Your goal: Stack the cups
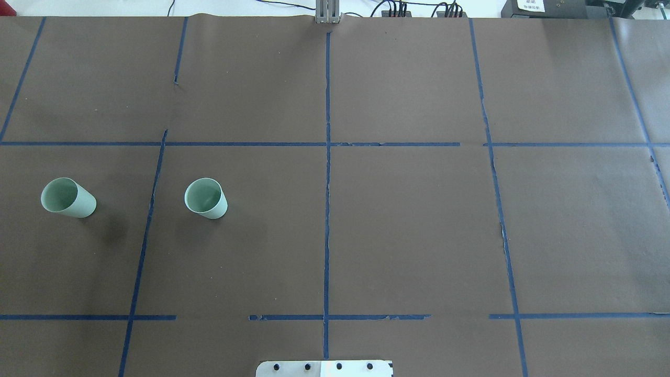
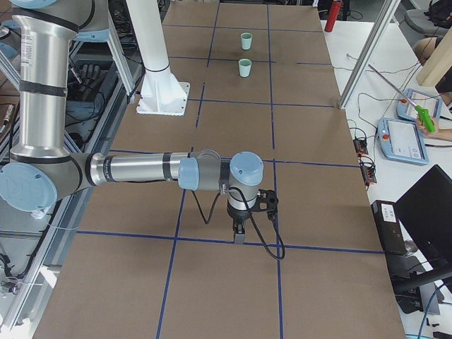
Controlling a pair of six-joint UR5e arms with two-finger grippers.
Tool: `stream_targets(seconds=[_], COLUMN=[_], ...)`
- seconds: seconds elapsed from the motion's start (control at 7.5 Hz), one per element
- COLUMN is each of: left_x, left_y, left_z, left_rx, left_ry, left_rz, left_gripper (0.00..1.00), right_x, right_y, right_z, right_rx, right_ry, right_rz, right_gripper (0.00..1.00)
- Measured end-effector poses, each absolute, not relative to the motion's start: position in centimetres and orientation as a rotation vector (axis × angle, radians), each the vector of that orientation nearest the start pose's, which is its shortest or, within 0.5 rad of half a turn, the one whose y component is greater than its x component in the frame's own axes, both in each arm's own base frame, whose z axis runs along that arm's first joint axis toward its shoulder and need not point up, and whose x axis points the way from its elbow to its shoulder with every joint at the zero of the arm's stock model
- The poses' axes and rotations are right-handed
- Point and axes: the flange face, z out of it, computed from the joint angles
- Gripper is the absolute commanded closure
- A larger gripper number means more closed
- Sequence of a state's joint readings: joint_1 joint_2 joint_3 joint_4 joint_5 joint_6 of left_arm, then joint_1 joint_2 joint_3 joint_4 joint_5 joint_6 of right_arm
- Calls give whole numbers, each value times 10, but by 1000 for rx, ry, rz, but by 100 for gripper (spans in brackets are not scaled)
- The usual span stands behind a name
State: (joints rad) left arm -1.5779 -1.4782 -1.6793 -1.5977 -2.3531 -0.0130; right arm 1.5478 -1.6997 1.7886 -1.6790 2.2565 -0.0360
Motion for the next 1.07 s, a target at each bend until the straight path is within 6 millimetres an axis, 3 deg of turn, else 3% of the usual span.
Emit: stream_targets(seconds=[0.4,0.8,1.07], left_x=[-65,-58,-26], left_y=[-462,-474,-475], left_z=[638,582,546], left_rx=[52,112,124], left_ry=[783,789,799], left_rz=[2,-28,-17], left_gripper=[0,0,0], right_x=[60,60,60], right_y=[-436,-436,-436], right_z=[628,628,628], right_rx=[-14,-14,-14], right_ry=[-686,-686,-686], right_rz=[-50,-51,-51], right_gripper=[0,0,0])
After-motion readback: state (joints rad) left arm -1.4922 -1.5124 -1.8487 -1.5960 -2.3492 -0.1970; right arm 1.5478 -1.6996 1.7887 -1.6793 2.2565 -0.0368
